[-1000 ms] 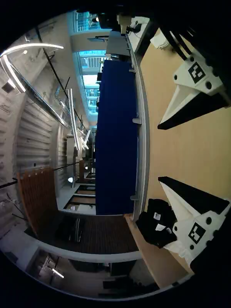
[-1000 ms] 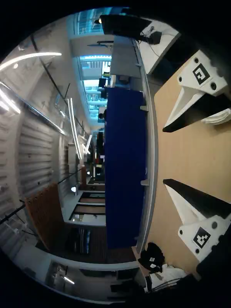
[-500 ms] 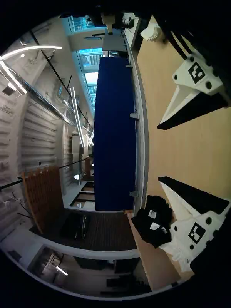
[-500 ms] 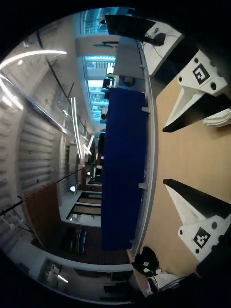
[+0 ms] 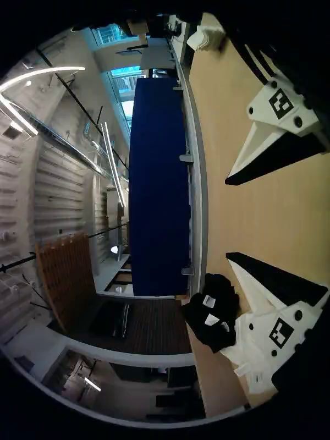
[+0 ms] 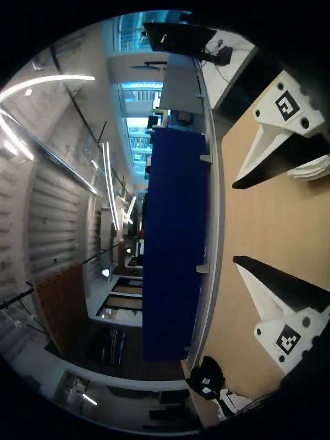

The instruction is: Fold towel

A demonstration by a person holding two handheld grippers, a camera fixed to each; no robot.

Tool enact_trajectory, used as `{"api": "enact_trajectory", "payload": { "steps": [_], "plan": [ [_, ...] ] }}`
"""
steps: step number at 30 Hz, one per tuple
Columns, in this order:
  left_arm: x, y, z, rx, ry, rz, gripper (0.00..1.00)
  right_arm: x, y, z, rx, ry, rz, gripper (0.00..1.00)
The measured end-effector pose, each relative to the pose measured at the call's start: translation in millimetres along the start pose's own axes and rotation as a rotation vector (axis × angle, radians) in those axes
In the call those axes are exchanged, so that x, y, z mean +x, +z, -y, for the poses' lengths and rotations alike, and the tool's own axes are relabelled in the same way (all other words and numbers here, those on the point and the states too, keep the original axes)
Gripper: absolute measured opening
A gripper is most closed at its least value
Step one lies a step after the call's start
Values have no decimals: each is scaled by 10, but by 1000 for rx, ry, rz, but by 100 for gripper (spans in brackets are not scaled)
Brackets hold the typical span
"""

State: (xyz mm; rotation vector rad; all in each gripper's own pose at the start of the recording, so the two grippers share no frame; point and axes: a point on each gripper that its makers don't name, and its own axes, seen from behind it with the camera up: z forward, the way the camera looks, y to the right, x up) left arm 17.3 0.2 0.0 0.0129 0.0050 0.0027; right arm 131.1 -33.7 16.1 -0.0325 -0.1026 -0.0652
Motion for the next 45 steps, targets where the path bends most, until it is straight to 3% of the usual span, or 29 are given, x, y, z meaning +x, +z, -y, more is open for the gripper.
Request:
{"api": "enact_trajectory", "payload": {
  "steps": [5,9,21,38,45],
  "plan": [
    [-115,5,51,6,-19,0,90,-93,28,-16,-8,-8,3,94],
    [-168,1,69,3,-6,4,90,-130,38,-1,-6,-13,8,94],
    [-164,-9,65,6,-3,4,90,-183,46,23,2,-20,11,94],
    [-174,-9,56,6,-3,5,90,-278,23,-40,30,-38,-51,100],
    [-169,-8,54,6,-2,5,91,-516,23,-107,49,-8,-67,100]
  ]
}}
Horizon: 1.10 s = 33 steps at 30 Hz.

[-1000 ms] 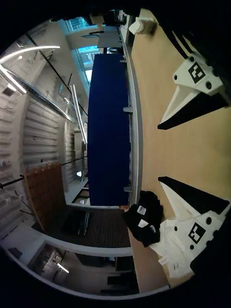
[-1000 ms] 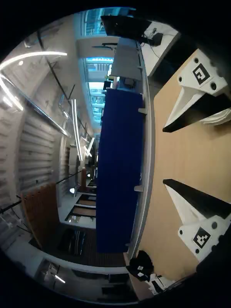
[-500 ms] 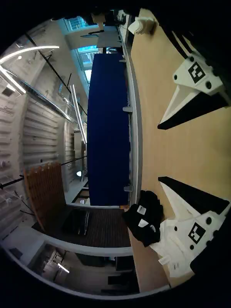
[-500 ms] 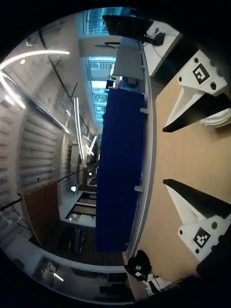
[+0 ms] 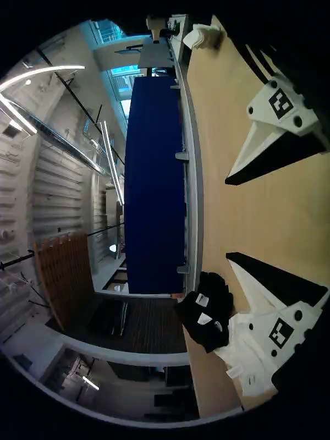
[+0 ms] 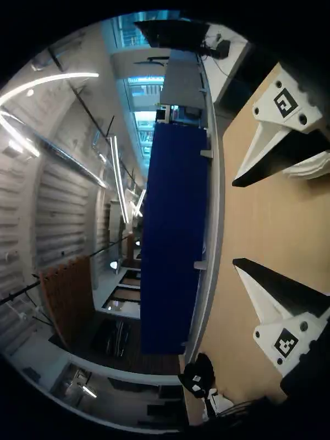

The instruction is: Fold towel

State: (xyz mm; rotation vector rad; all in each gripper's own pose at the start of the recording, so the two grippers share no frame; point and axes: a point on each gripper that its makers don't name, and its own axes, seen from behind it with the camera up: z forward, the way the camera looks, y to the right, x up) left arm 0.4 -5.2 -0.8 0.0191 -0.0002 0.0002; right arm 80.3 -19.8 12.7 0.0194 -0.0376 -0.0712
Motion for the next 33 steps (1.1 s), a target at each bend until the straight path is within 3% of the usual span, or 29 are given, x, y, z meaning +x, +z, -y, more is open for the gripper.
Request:
{"api": "enact_trajectory", "payload": {
  "steps": [18,33],
  "plan": [
    [-4,-2,-2,0,0,0,90,-665,-20,-219,-31,70,-5,100],
    [-4,1,2,0,0,0,91,-857,-12,-224,-36,114,-12,100]
  ]
}}
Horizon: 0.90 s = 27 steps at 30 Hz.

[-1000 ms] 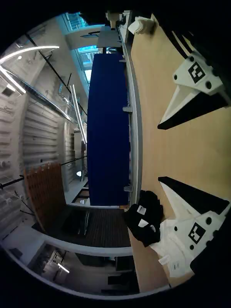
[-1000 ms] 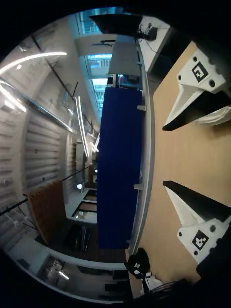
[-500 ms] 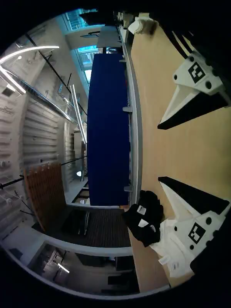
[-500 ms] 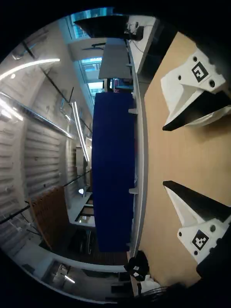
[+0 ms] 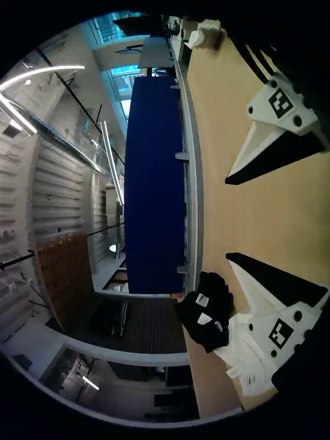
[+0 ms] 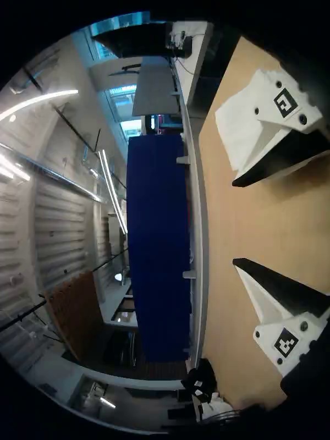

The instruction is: Fold towel

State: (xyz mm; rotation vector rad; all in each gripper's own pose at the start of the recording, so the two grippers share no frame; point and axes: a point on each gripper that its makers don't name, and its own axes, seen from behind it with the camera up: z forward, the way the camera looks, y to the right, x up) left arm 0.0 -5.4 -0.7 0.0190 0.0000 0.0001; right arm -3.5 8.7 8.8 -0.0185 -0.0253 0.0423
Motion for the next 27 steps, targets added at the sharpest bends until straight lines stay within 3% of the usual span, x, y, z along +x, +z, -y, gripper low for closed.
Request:
{"api": "enact_trajectory", "payload": {
  "steps": [12,27],
  "plan": [
    [-3,1,2,0,0,0,91,7,-54,60,7,-39,-20,100],
    [-1,9,-1,0,0,0,92,23,-82,98,19,-43,-26,100]
  ]
}}
